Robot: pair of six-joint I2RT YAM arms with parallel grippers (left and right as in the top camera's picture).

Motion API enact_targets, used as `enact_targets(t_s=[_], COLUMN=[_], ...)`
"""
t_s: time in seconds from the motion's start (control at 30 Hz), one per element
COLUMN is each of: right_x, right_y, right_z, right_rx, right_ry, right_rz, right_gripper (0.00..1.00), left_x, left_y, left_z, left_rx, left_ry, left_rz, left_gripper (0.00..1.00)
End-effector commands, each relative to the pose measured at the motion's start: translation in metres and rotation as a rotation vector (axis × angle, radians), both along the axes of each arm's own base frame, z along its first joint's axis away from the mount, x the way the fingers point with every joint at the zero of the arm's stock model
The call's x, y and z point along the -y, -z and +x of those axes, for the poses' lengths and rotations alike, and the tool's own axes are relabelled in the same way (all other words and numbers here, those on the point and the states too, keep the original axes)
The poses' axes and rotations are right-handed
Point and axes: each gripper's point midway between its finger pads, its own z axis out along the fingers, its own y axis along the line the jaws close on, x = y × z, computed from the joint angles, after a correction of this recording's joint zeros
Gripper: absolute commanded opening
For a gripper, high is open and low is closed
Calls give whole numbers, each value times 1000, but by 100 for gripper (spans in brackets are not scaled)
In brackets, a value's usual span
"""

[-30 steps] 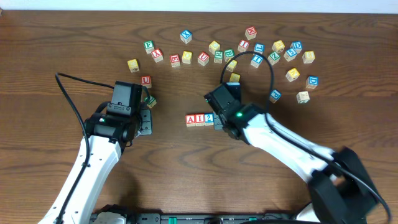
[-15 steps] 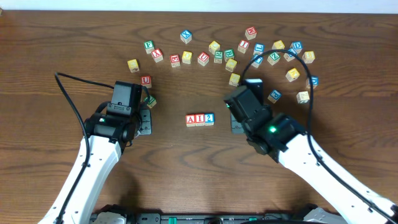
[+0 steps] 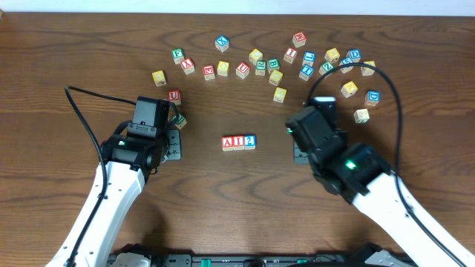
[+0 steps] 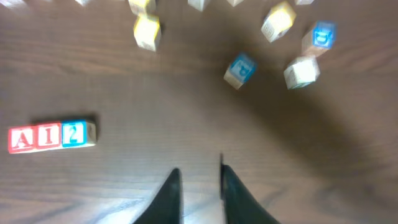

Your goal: Spell out AI2

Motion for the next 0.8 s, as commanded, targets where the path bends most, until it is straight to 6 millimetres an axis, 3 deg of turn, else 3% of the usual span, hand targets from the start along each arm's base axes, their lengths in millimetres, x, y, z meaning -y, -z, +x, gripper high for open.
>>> enact_targets(t_s=[0.0,0.03,0.1,0.17,0.2,0.3,0.37,0.53,0.77], right_x=[21,25,39,50,56,69,76,87,89], right_y=[-57,-66,-86,-100,-107,-124,-132,-144,-143], right_z=[5,4,0,-6,-9,-18,-24,-35,-39], right_rx=[182,213,286,335,359,415,442,482,478], right_ry=[70,84,124,136,138,143,143,146,145], right_rz=[11,13,9,-7,-17,-46,-58,-54,-56], right_gripper=[41,47,70,85,97,99,99,99,99], left_x=[-2,-2,-2,-2,-2,-2,-2,-4,-6], left_y=[-8,-8,-9,-10,-11,-19,-27,-58,-99], left_z=[7,7,7,7,7,6,6,0,-13], left_rx=[25,25,26,31,35,62,91,202,354], left_ry=[-6,-6,-6,-6,-8,-9,-9,-10,-11], left_rz=[9,9,8,7,5,-2,-7,-30,-62], left_gripper=[8,9,17,37,49,78,86,91,93])
